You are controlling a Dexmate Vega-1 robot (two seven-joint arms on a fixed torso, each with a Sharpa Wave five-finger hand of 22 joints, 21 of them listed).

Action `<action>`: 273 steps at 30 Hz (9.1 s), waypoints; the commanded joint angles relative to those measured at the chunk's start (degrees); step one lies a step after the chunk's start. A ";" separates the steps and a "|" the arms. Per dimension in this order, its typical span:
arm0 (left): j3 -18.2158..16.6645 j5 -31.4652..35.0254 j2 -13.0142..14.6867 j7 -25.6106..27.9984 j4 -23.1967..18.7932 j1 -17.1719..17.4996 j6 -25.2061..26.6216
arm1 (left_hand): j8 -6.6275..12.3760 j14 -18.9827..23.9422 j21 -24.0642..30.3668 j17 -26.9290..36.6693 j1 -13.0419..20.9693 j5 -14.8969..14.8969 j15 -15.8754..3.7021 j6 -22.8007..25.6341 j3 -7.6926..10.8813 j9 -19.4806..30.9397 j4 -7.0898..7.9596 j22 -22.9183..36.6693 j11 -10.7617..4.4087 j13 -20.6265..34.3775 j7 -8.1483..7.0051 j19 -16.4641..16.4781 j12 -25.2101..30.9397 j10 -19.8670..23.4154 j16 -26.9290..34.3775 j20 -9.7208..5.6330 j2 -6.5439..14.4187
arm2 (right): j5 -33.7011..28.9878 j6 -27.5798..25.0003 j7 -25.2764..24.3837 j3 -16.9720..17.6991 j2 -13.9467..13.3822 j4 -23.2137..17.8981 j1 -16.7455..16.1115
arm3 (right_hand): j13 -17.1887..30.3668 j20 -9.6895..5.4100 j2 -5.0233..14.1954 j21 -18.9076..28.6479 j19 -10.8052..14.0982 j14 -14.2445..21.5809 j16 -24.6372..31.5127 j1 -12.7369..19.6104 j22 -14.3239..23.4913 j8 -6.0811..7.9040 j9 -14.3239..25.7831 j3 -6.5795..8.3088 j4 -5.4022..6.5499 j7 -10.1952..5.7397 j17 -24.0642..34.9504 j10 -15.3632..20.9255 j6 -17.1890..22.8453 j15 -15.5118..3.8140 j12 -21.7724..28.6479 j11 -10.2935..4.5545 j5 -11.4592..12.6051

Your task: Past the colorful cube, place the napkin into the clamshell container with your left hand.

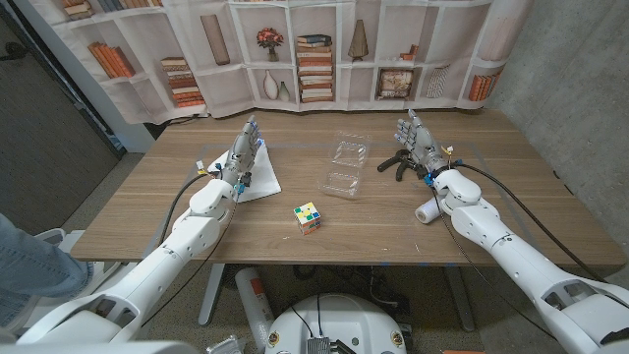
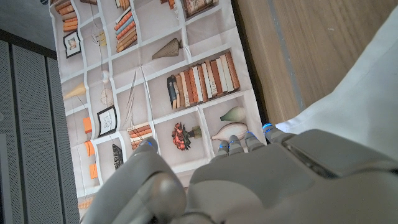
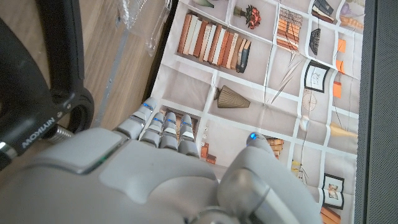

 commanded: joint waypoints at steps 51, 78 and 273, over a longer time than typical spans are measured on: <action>-1.93 8.28 4.65 5.32 -7.29 4.07 -6.19 | 1.03 -0.09 0.24 0.21 2.16 0.63 -0.52 4.37 -0.04 0.10 -1.07 0.10 -0.59 0.06 -0.32 -4.51 0.83 3.63 0.55 0.27 1.02 | -1.24 2.66 -0.14 -0.11 0.94 2.46 1.38 | 0.19 -0.08 0.42 -0.37 1.24 0.73 0.20 0.76 0.16 0.35 0.21 0.06 -0.32 0.03 0.20 0.76 0.74 0.15 0.34 0.21 -0.70; -5.02 11.79 9.29 9.98 -13.46 10.01 -4.51 | 1.03 0.87 0.11 0.21 2.64 0.76 -0.55 5.42 -0.27 0.12 -1.35 0.11 -0.73 0.06 -0.42 -4.26 0.90 4.67 0.52 0.53 1.10 | -1.09 3.38 -0.24 0.28 0.19 0.72 -0.47 | 0.20 -0.08 0.59 -0.48 1.71 1.16 0.28 0.86 0.16 0.37 0.22 -0.08 -0.43 -0.06 0.22 1.74 0.84 0.11 0.68 0.25 -1.00; -9.01 46.52 20.86 33.13 -35.01 21.12 34.82 | 0.01 8.25 1.53 0.37 11.09 5.51 -2.06 12.30 -2.48 0.35 -6.16 0.15 -3.53 0.28 -3.59 5.96 -0.12 10.90 0.45 13.42 -0.15 | -1.09 2.19 -0.15 0.38 -0.95 -0.60 -0.86 | 0.25 0.30 1.47 -1.49 2.39 2.01 0.09 1.19 0.19 0.35 0.25 -1.15 -1.07 -0.16 0.25 2.43 1.13 0.11 0.42 0.14 -2.64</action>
